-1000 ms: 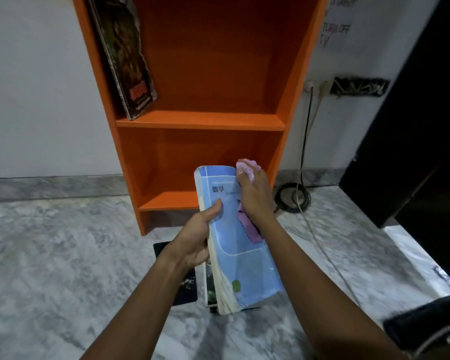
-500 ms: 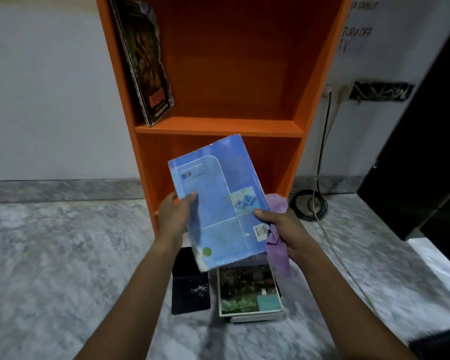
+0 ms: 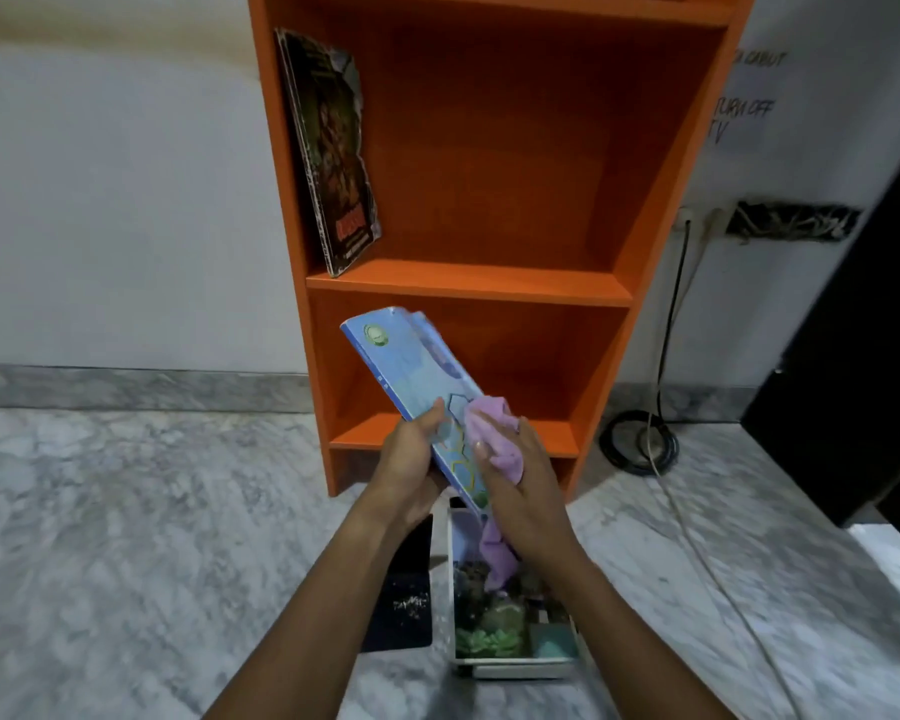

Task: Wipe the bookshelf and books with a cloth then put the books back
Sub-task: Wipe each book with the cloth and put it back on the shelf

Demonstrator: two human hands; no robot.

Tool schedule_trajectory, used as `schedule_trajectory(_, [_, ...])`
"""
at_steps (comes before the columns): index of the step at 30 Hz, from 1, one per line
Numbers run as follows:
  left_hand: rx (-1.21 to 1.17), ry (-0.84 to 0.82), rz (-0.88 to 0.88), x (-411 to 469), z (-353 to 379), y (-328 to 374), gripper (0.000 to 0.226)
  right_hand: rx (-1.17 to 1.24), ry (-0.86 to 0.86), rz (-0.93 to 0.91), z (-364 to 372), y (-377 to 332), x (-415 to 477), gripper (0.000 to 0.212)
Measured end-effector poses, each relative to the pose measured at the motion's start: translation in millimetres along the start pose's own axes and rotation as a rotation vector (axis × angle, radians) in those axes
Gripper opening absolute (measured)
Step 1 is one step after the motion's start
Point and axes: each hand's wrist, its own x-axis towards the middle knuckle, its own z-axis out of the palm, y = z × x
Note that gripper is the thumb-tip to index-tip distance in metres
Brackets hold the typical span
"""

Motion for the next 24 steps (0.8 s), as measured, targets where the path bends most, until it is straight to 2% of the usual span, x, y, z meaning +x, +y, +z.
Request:
schedule_trajectory(2, [0.014, -0.05, -0.027, -9.6, 1.5, 8.0, 0.032, 0.177, 0.054, 0.123, -6.5, 5.0, 10.9, 0.035])
schedule_trajectory(4, [0.03, -0.115, -0.05, -17.9, 1.7, 17.0, 0.032, 0.331, -0.014, 0.204, -15.7, 13.4, 25.3, 0.036])
schedule_trajectory(8, [0.108, -0.171, -0.065, -31.4, 1.6, 36.5, 0.034, 0.864, -0.124, 0.576, -37.1, 23.6, 36.0, 0.056])
schedule_trajectory(10, [0.158, -0.185, -0.059, -33.2, -1.5, 48.0, 0.036, 0.955, -0.152, 0.659, -39.0, 23.8, 38.5, 0.049])
schedule_trajectory(13, [0.382, -0.157, -0.08, -30.1, -11.0, 69.2, 0.034, 0.978, -0.108, 0.541, -42.8, 25.0, 50.2, 0.048])
schedule_trajectory(16, [0.823, -0.165, -0.125, -19.5, -34.0, 86.7, 0.028, 0.833, -0.029, 0.461, -46.0, 18.2, 66.4, 0.048])
schedule_trajectory(17, [0.893, -0.191, -0.12, -17.1, -42.5, 88.0, 0.026, 0.807, 0.004, 0.44, -48.8, 14.5, 72.3, 0.044])
schedule_trajectory(19, [0.868, -0.202, -0.082, -14.4, -54.6, 81.5, 0.031, 0.765, 0.035, 0.376, -54.8, 9.0, 84.2, 0.041])
schedule_trajectory(21, [0.768, -0.194, 0.029, -10.8, -52.9, 78.3, 0.031, 0.675, 0.088, 0.308, -61.0, -2.9, 103.1, 0.041])
schedule_trajectory(23, [0.754, -0.15, 0.165, 5.1, -45.1, 88.3, 0.028, 0.601, 0.136, 0.211, -66.5, -18.1, 130.9, 0.015])
schedule_trajectory(24, [0.759, -0.117, 0.23, 12.9, -40.2, 95.3, 0.027, 0.569, 0.145, 0.178, -68.3, -27.6, 142.2, 0.012])
